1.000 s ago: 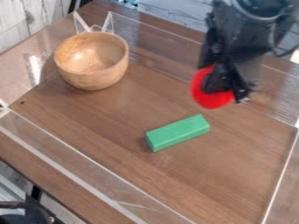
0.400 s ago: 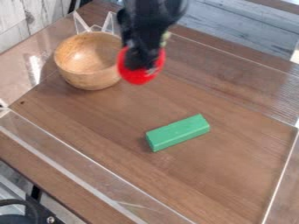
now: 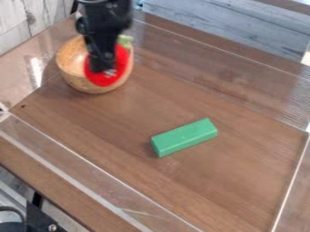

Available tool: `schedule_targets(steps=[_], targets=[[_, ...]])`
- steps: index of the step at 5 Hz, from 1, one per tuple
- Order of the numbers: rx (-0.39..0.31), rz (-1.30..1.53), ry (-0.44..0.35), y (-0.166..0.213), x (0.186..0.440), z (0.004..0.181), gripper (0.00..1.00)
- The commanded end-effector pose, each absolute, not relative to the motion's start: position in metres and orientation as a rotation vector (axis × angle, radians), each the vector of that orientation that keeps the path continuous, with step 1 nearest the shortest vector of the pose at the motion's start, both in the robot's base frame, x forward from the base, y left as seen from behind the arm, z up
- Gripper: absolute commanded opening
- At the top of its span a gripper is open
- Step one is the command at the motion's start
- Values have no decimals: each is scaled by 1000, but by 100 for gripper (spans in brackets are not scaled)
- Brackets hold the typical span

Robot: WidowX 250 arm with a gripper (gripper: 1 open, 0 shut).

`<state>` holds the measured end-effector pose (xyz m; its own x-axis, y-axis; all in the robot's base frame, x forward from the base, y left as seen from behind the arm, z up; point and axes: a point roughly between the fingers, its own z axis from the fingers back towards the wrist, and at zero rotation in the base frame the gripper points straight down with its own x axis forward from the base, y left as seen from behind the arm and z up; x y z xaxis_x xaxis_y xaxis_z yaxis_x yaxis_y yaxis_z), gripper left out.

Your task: Move the red object to the left side of the table

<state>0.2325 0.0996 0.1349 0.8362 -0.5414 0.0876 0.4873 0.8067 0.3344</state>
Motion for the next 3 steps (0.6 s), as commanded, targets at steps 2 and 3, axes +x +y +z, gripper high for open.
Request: schedule_targets(steps=[2,3], targets=[[315,-474,-217,144,240,134,0],[297,-442,-219,148,246,122,0]])
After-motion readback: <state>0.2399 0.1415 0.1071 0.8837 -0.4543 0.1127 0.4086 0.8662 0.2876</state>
